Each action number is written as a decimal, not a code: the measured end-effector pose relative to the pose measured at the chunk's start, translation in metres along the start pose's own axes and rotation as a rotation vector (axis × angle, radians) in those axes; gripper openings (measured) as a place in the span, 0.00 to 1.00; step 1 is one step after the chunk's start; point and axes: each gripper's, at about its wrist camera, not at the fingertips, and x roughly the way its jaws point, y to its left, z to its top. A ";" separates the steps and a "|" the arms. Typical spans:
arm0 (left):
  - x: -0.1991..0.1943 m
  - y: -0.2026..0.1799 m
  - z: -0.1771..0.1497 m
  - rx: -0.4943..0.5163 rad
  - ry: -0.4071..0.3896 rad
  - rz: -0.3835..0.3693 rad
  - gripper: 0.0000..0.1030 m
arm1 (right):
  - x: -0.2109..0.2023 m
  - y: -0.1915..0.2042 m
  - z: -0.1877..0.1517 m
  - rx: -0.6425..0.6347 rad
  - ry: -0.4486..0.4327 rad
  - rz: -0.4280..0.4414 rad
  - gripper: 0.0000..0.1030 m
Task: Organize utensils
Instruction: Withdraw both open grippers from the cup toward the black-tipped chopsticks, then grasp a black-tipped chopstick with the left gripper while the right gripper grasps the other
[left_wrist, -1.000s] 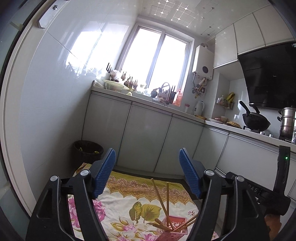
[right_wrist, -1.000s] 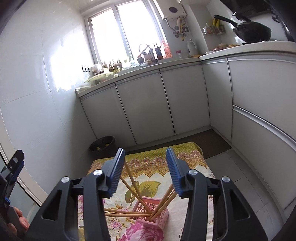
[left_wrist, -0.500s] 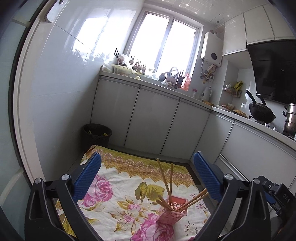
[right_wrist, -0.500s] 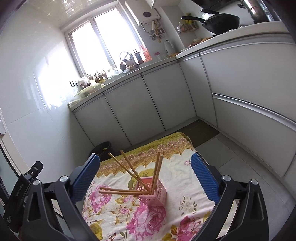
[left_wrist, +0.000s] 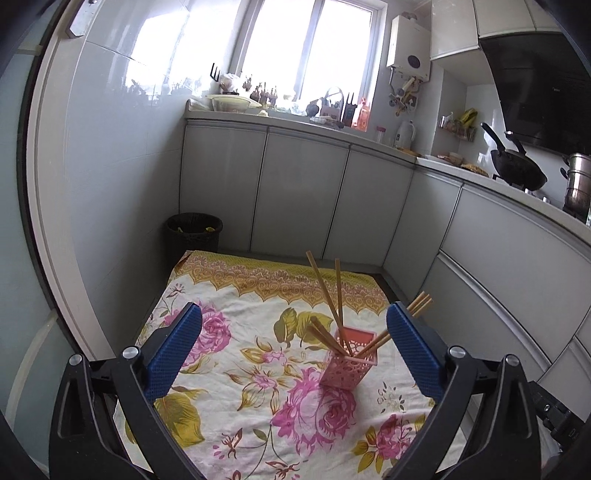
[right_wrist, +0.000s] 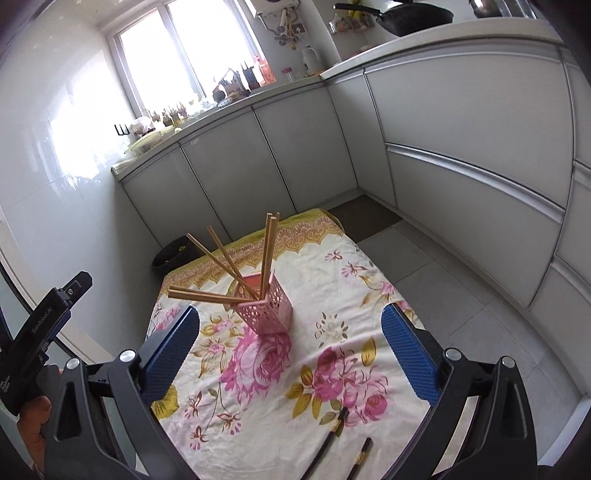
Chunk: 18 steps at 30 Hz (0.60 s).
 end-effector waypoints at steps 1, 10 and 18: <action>0.002 -0.003 -0.003 0.010 0.011 0.001 0.93 | -0.002 -0.005 -0.003 0.006 0.009 -0.006 0.93; 0.018 -0.030 -0.023 0.108 0.091 -0.022 0.93 | 0.000 -0.040 -0.026 0.056 0.112 -0.047 0.93; 0.086 -0.083 -0.087 0.345 0.490 -0.198 0.93 | 0.008 -0.074 -0.045 0.121 0.238 -0.087 0.93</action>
